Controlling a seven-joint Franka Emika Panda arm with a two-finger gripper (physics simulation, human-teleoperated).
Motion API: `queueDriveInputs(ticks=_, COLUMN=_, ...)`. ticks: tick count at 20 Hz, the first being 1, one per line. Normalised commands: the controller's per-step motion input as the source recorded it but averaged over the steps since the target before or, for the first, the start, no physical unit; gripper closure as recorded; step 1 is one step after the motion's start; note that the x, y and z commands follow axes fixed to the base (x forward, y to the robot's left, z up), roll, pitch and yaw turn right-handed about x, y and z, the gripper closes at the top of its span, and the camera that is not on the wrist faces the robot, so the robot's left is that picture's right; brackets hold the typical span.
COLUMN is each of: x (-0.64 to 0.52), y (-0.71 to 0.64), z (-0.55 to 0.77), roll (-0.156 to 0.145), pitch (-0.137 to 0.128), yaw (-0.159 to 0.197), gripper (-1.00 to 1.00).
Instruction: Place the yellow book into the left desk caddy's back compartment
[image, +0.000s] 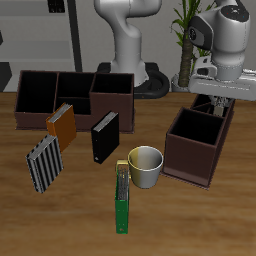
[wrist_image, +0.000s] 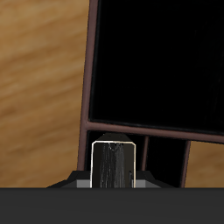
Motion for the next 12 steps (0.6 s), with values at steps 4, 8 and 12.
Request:
queueDriveInputs(ticks=4, x=0.06, y=0.02, z=-0.25, roll=0.006, pitch=0.045, yaw=0.005, gripper=1.00)
queueDriveInputs(ticks=8, x=0.08, y=-0.07, z=-0.12, roll=-0.017, pitch=0.038, yaw=-0.016, gripper=-1.00)
queueDriveInputs(ticks=12, x=0.05, y=-0.14, z=-0.01, roll=0.003, pitch=0.029, yaw=-0.017, gripper=-1.00)
